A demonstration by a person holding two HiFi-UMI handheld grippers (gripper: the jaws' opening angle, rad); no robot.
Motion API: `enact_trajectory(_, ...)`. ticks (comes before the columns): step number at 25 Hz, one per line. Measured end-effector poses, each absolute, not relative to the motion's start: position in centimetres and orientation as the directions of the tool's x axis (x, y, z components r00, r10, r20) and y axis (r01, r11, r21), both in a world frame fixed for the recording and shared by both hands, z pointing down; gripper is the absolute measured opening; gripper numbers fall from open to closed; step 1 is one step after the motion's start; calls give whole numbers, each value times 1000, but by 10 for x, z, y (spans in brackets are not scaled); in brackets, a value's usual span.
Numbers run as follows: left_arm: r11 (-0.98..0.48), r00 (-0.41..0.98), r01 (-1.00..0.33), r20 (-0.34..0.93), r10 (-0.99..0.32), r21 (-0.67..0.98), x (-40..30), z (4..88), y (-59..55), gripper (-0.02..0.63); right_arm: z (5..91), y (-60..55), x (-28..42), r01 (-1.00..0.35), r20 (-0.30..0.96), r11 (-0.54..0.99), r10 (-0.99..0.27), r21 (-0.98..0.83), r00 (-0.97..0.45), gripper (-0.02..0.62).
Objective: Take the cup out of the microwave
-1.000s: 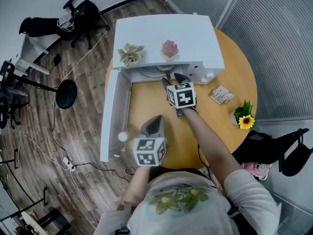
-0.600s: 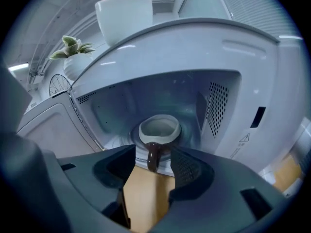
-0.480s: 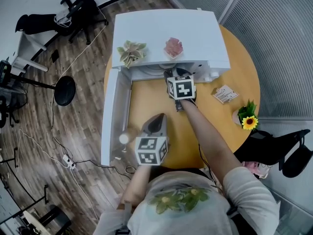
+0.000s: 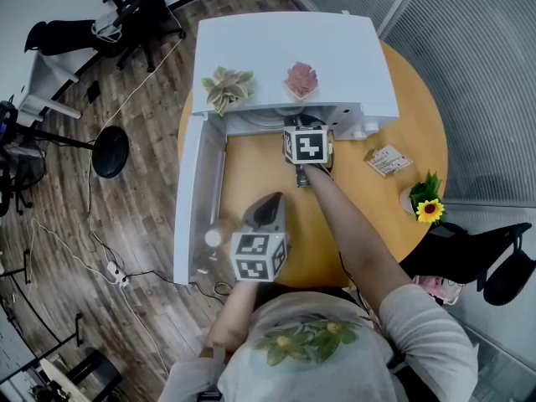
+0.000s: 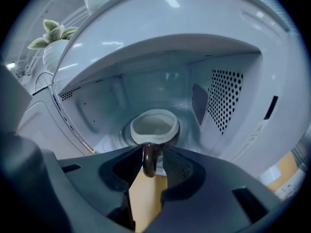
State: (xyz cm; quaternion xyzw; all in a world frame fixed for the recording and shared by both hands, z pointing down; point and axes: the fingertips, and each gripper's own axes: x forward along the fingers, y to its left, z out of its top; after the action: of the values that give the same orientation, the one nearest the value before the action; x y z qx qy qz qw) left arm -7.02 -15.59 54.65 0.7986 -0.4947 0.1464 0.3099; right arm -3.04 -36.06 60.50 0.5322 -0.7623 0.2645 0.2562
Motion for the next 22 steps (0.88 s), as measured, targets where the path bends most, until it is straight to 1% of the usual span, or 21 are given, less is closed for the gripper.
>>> enact_trajectory(5,-314,467,-881,549,-693,354,-72,551,-155,2,609,-359,-27,-952,698,282,-659,-116,-280,78)
enact_trajectory(22,-318,461,-886,556,-692,338,-74,549,-152,2,602,-348,-28,-921,658,363,-662,-138,-359,74)
